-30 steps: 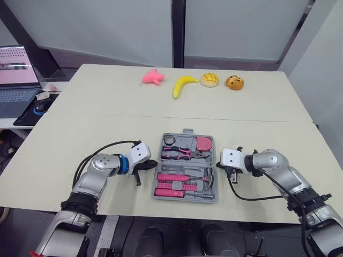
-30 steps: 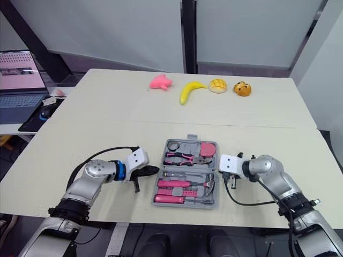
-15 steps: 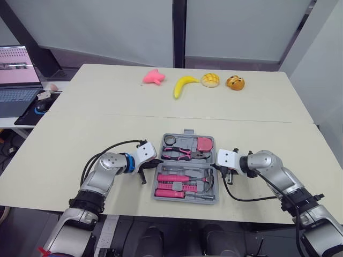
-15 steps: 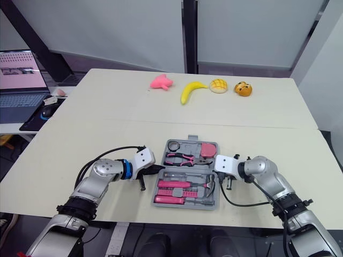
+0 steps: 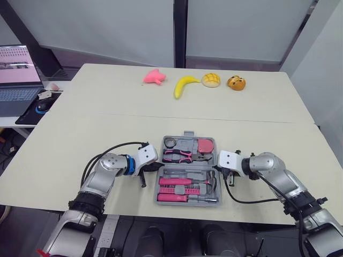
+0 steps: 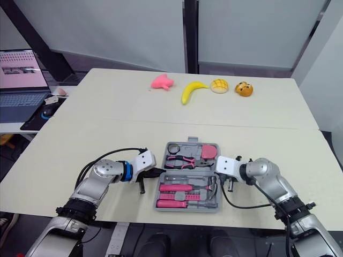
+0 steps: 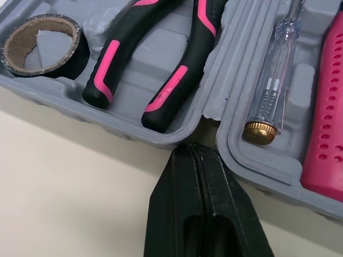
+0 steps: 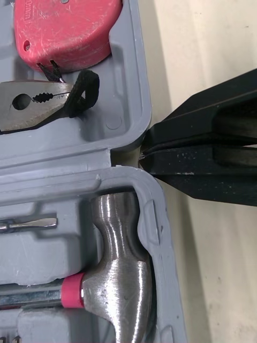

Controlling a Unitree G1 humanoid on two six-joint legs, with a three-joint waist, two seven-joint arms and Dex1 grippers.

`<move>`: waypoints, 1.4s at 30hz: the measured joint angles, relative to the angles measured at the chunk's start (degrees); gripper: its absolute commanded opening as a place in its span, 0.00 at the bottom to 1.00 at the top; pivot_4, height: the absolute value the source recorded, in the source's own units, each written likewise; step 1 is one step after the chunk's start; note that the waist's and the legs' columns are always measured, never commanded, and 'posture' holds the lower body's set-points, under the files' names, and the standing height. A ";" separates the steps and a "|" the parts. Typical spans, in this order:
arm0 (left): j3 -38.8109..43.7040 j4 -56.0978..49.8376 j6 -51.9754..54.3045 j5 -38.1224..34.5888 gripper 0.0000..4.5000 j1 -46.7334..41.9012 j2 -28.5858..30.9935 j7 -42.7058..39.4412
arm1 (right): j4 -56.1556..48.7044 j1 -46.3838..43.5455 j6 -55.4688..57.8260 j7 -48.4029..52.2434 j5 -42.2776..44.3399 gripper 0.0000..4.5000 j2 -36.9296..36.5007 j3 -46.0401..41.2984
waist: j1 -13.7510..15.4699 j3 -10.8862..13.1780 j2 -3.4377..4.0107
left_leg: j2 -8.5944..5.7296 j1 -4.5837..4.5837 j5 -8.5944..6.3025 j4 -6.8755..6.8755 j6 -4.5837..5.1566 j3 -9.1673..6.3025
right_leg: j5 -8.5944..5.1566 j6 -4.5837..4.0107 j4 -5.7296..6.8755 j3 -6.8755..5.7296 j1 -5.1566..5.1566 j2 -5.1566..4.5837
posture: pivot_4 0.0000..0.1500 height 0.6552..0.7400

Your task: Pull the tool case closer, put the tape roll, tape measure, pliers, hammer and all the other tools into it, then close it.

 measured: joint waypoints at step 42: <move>-0.34 -12.02 4.57 0.07 0.00 8.00 1.75 0.06 | -11.38 8.70 6.16 0.84 0.13 0.00 -1.28 -2.43 | -0.11 -0.01 0.00 | 0.00 0.06 0.00 -0.01 0.00 0.01 | -0.01 0.01 -0.02 0.02 0.04 0.01 | 1.00 1.00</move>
